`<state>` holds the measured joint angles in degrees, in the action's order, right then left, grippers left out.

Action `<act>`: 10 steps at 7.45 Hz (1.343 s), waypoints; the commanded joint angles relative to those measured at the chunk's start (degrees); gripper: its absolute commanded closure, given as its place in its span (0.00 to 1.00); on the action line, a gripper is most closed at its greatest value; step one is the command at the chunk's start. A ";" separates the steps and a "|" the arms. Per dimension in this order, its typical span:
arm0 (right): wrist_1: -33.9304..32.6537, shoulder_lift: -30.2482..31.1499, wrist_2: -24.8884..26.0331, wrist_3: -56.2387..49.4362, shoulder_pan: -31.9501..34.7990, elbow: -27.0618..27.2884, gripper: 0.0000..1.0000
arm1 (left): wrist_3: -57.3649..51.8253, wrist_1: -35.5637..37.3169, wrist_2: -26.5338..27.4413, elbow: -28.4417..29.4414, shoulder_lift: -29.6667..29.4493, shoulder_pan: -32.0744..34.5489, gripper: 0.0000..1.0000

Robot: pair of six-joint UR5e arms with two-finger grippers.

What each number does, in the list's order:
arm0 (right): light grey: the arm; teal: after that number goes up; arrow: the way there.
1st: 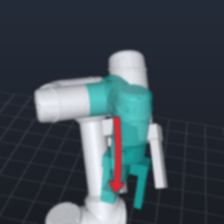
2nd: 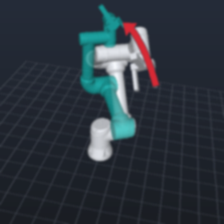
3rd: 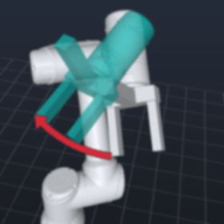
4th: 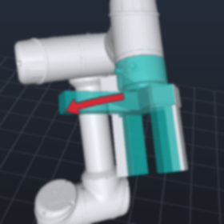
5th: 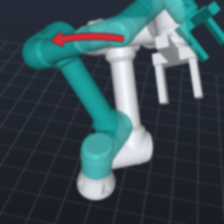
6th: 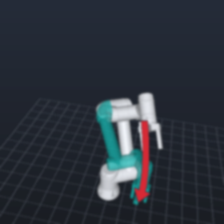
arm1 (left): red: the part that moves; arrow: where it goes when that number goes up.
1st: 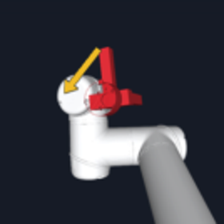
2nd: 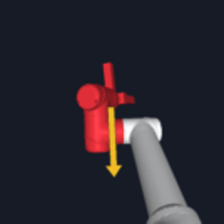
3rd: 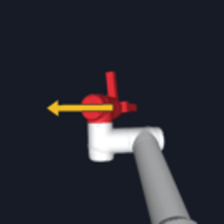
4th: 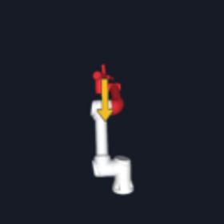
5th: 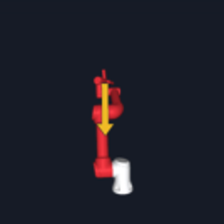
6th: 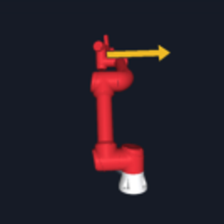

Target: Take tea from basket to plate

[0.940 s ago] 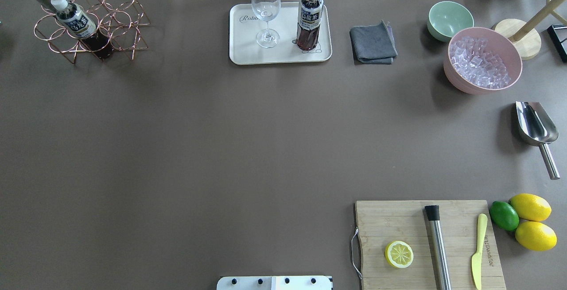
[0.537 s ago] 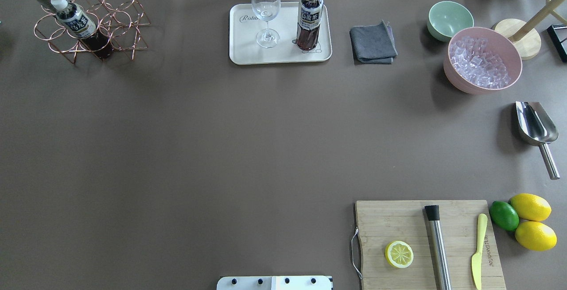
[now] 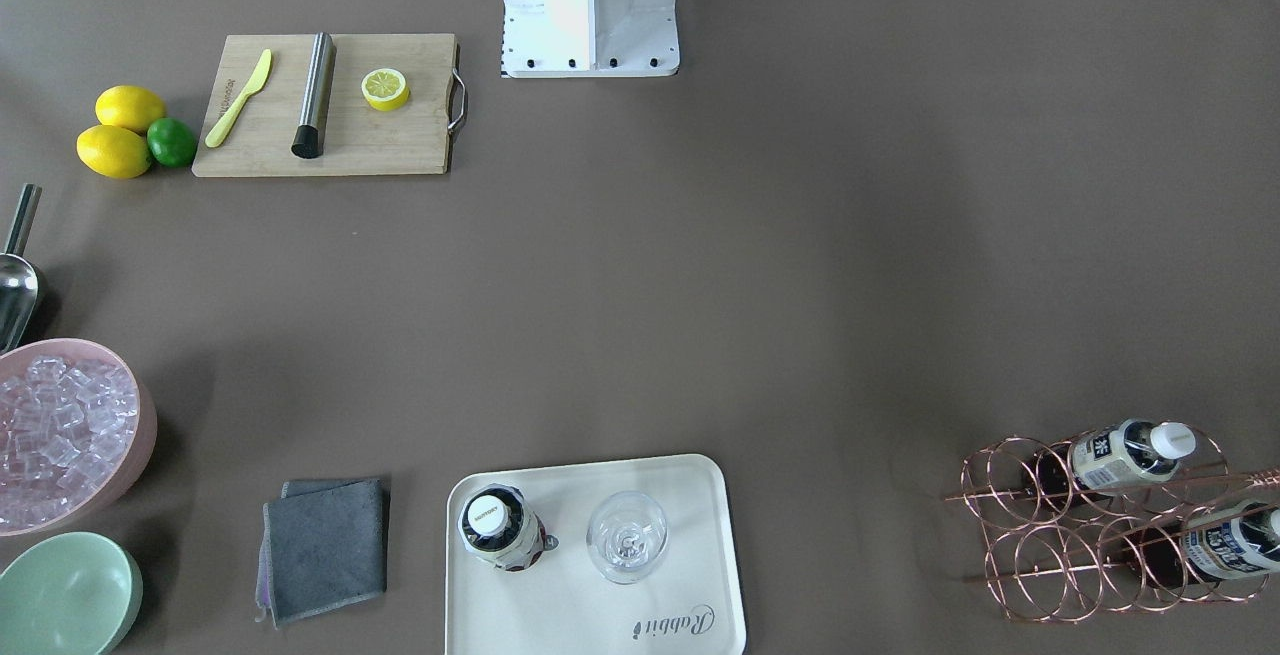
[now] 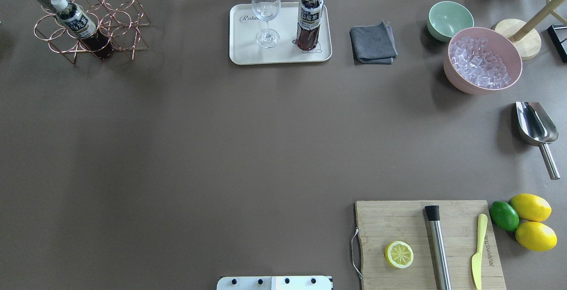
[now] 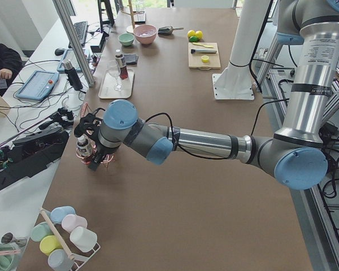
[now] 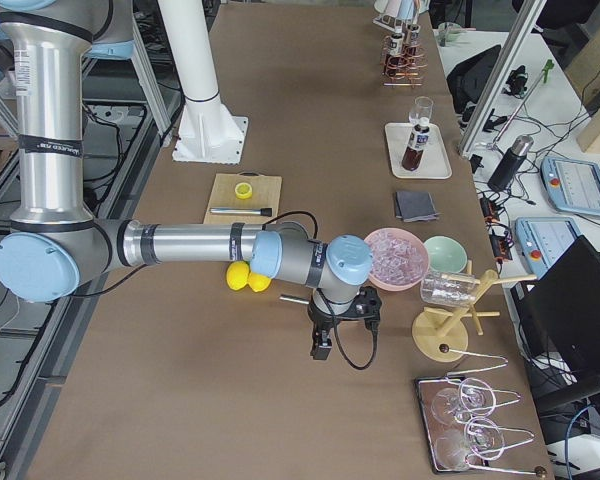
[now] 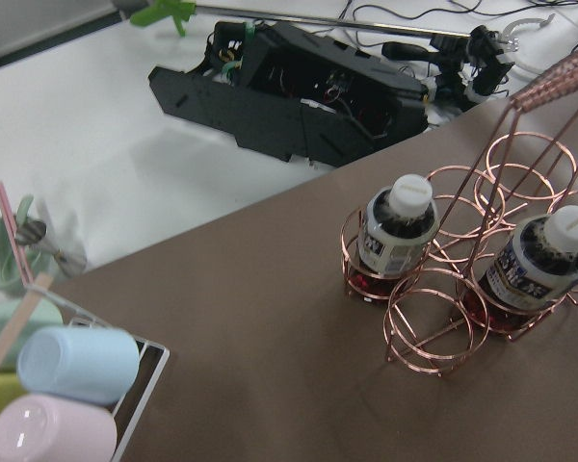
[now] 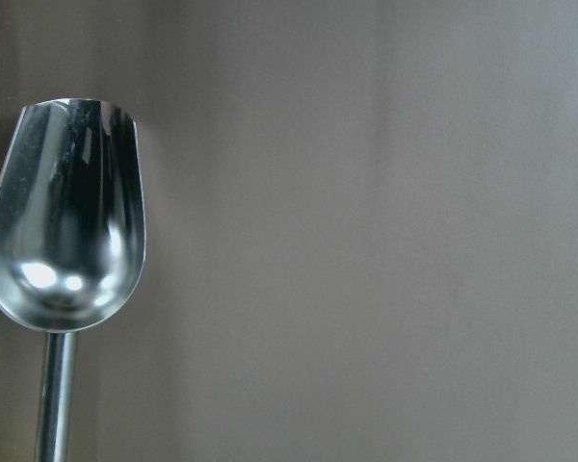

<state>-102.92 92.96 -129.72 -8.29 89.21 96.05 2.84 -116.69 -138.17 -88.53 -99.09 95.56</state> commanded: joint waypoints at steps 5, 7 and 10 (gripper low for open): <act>0.00 0.72 -0.36 0.03 0.09 -0.07 0.00 | -21.06 42.64 6.37 2.57 -3.12 0.70 0.02; 0.00 0.82 -0.36 0.11 0.18 0.01 0.00 | -21.21 42.60 9.06 3.88 -0.77 0.33 0.02; 0.00 0.82 -0.45 0.11 0.18 0.01 0.00 | -12.56 42.69 8.45 2.24 0.82 -1.95 0.02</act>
<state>-102.92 93.77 -130.08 -8.21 89.37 96.04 -16.24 -73.93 -129.43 -84.56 -99.58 94.83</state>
